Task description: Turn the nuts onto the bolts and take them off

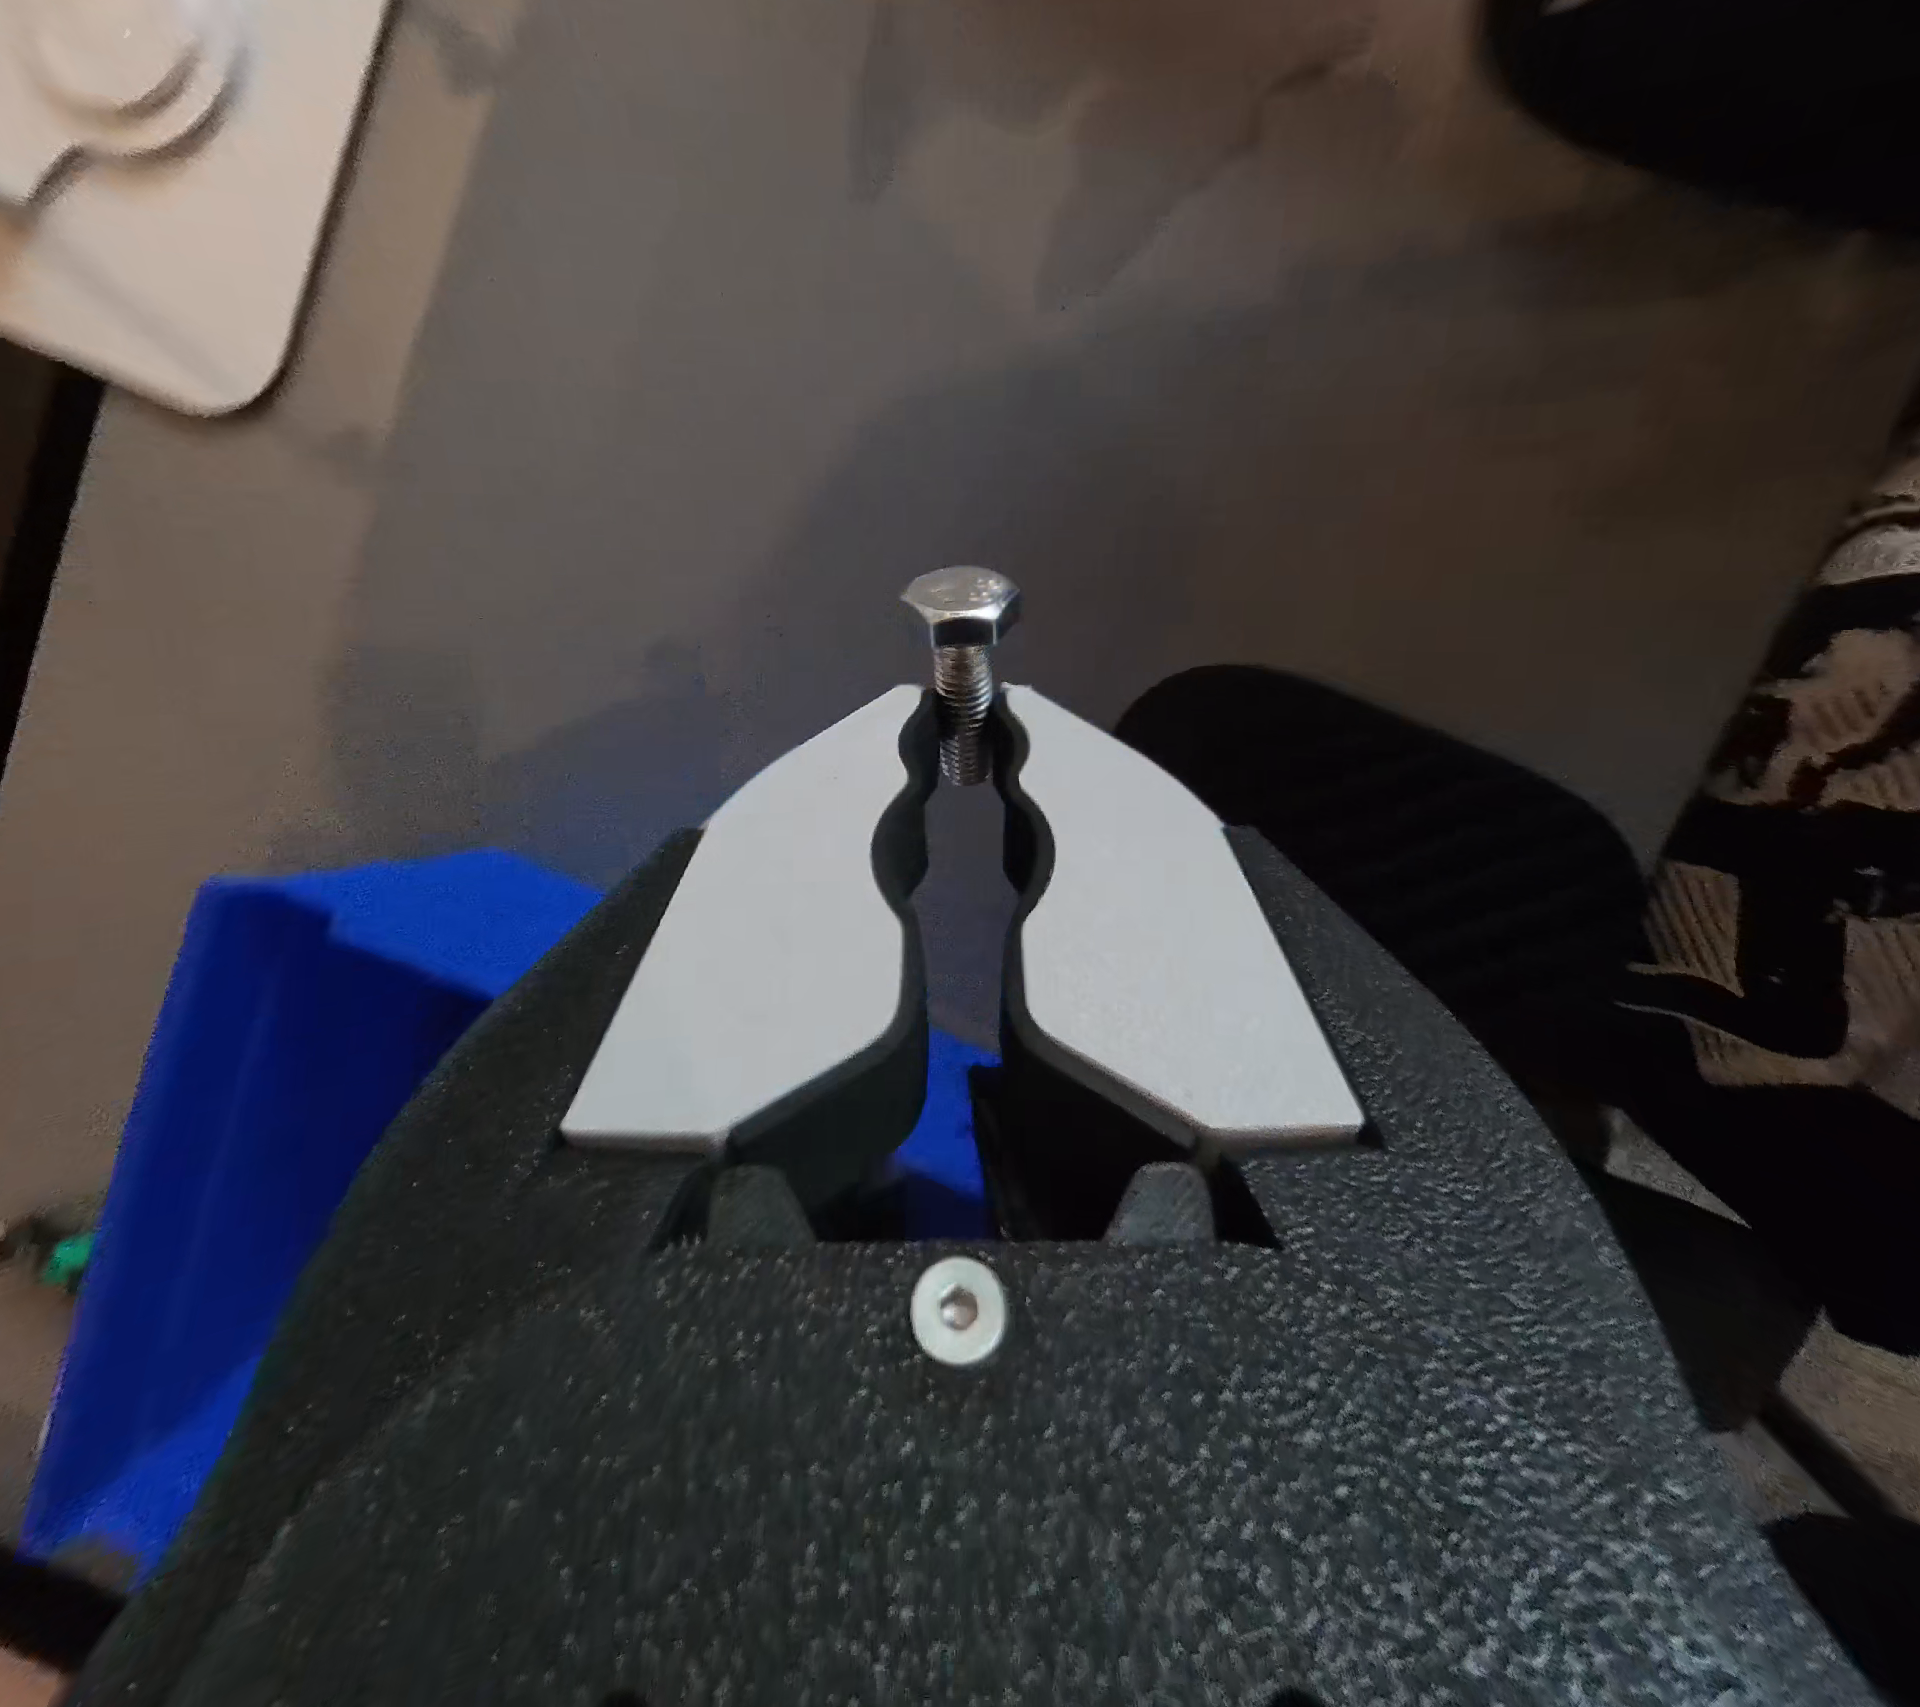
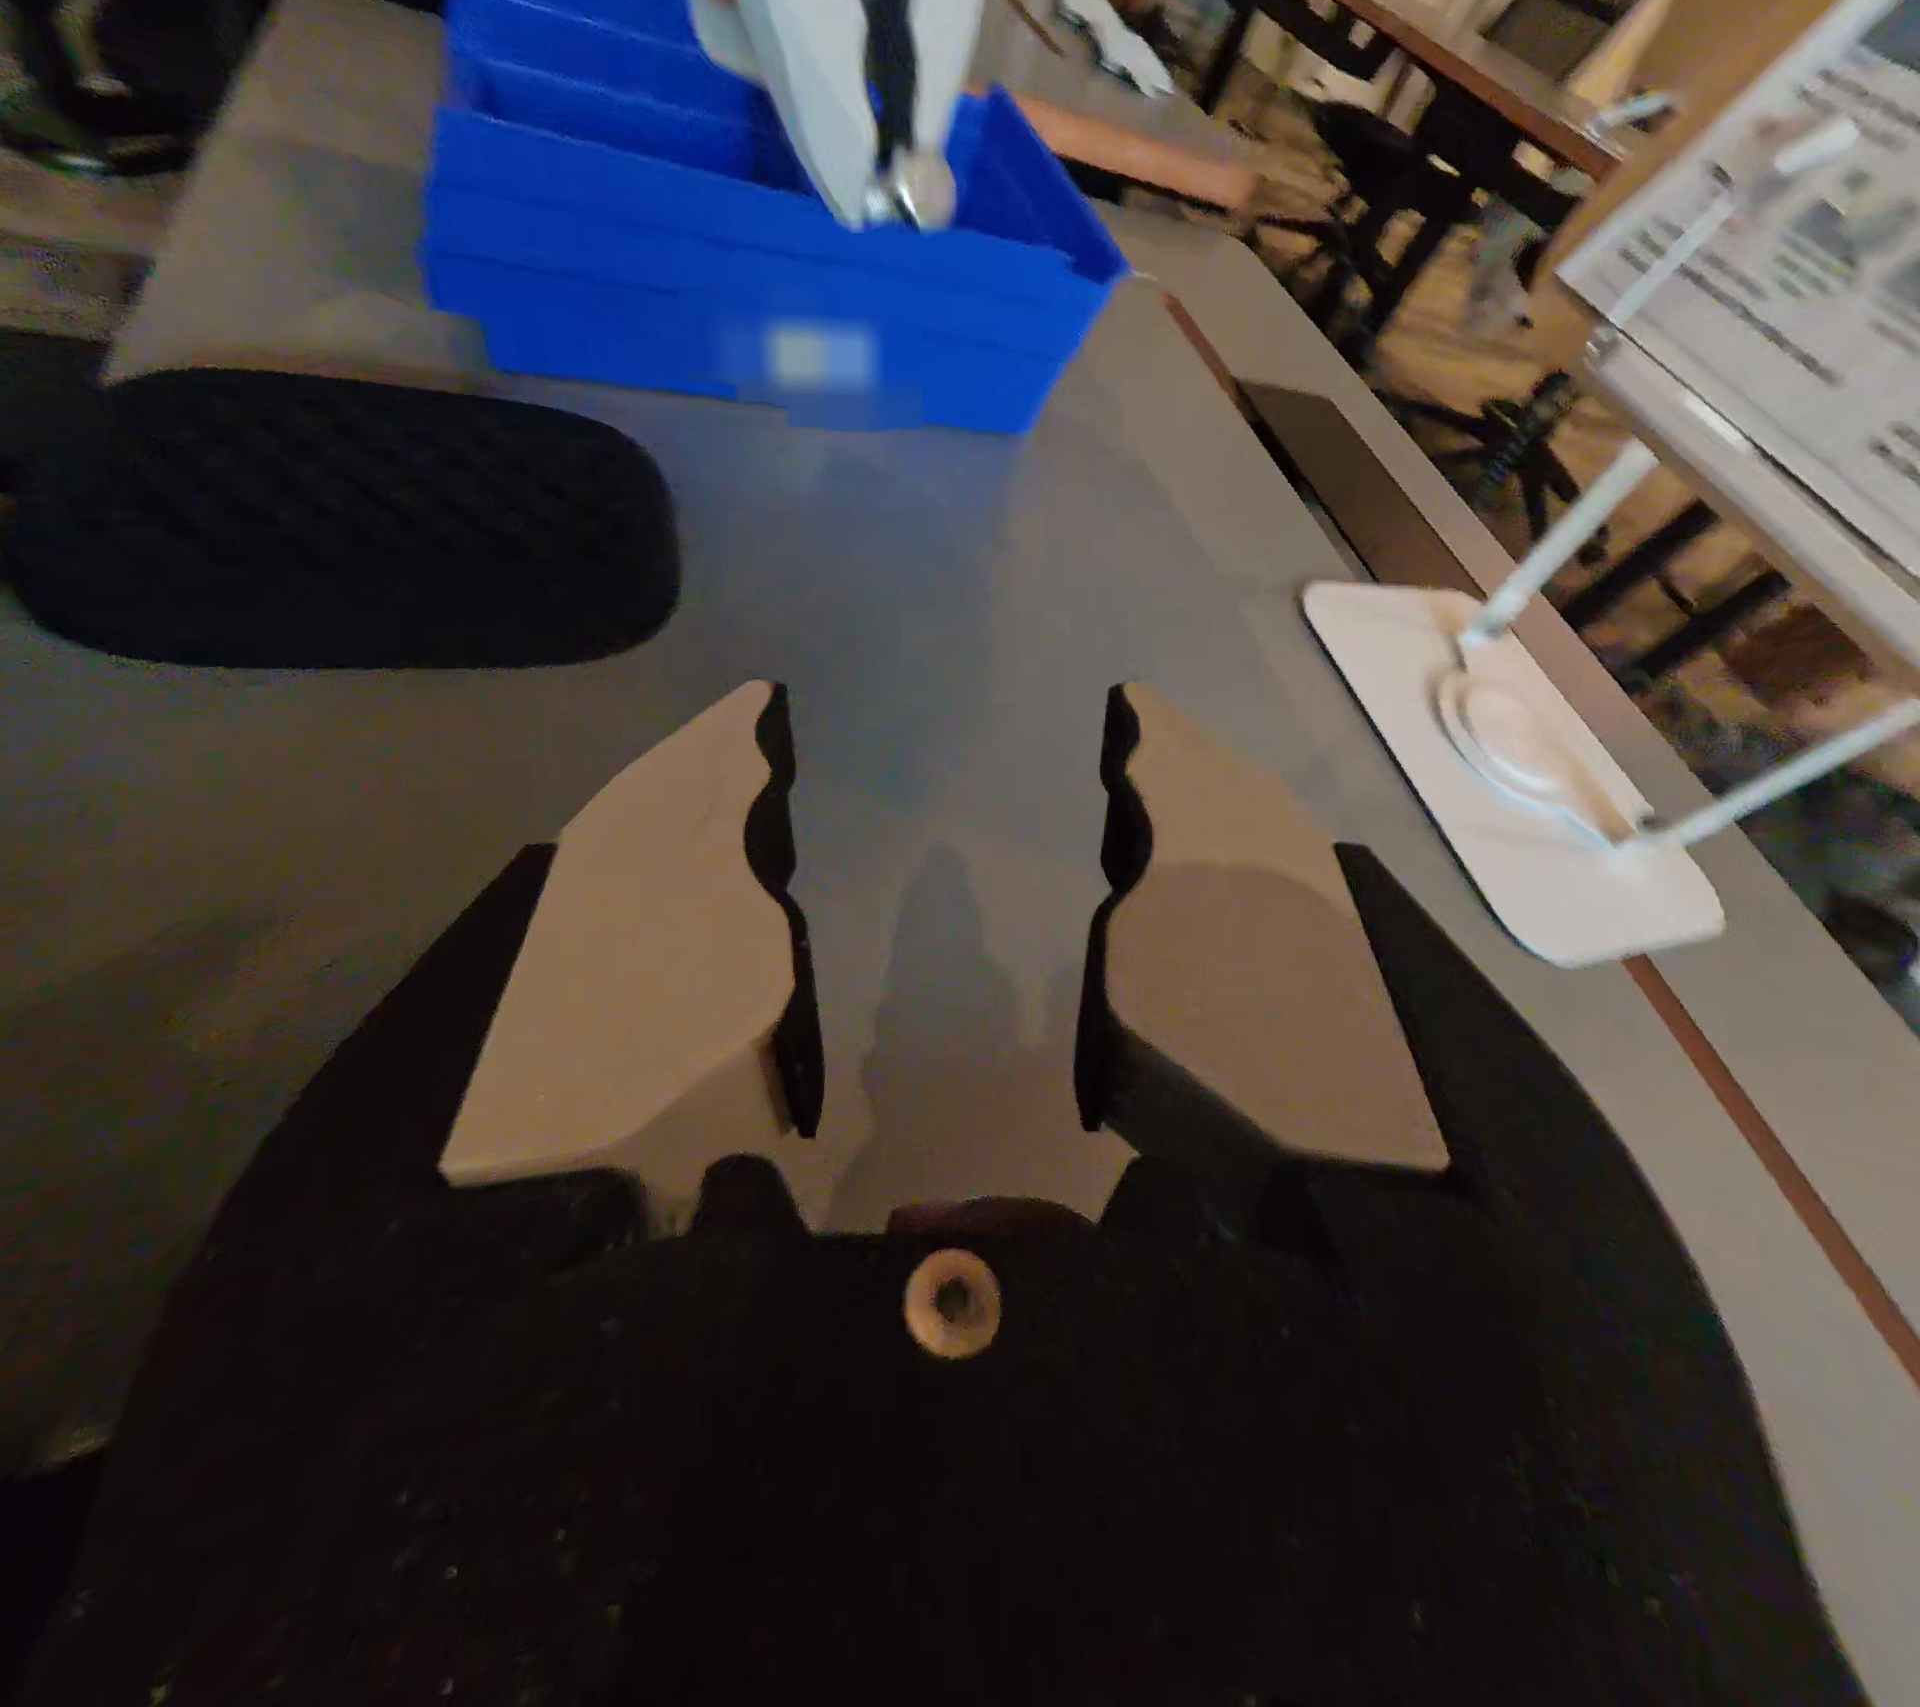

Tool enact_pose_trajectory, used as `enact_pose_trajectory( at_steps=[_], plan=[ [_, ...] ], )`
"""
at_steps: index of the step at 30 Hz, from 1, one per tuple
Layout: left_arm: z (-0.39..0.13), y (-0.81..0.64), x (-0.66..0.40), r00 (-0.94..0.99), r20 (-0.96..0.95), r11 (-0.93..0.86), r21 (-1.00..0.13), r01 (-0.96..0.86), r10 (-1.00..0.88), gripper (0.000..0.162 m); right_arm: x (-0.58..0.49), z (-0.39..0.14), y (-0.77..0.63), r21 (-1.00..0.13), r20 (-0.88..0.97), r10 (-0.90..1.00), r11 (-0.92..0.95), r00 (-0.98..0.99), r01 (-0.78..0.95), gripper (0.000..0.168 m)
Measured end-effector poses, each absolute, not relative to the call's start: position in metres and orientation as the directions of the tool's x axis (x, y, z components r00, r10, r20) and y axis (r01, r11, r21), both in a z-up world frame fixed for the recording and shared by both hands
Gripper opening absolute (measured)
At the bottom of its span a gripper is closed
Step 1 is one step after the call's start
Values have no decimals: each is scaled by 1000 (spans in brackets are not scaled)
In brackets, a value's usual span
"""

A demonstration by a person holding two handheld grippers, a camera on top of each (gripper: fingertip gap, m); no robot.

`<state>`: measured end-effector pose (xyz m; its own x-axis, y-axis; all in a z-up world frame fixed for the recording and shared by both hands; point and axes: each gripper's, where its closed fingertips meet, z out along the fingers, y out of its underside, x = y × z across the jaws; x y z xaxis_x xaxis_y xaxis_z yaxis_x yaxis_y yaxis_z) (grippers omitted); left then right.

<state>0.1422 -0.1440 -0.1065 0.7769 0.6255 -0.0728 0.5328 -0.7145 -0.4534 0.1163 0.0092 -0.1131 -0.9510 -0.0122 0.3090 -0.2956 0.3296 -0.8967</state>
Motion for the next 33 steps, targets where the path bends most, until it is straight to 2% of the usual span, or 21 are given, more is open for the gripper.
enact_pose_trajectory(
  at_steps=[4,11,18,25,30,33],
  plan=[
    [-121,-100,152,853,-64,-788,-425,446,518,10,136,-105,-3,-893,310,-132,299,-942,-336,51],
    [-136,-61,162,913,-64,-854,-384,350,403,10,155,-110,-25,-898,186,-275,341,-943,-277,46],
    [-138,-46,168,931,-58,-866,-391,311,361,10,161,-123,-35,-886,135,-329,381,-935,-262,34],
    [-140,-43,169,936,-54,-868,-396,299,347,10,166,-128,-36,-867,174,-352,388,-920,-313,19],
    [-132,-40,164,916,-58,-815,-482,322,397,11,159,-120,-34,-898,178,-312,336,-933,-283,18],
    [-118,-42,148,858,-89,-693,-635,342,506,42,146,-109,-29,-934,147,-245,284,-958,-216,18]
  ],
)
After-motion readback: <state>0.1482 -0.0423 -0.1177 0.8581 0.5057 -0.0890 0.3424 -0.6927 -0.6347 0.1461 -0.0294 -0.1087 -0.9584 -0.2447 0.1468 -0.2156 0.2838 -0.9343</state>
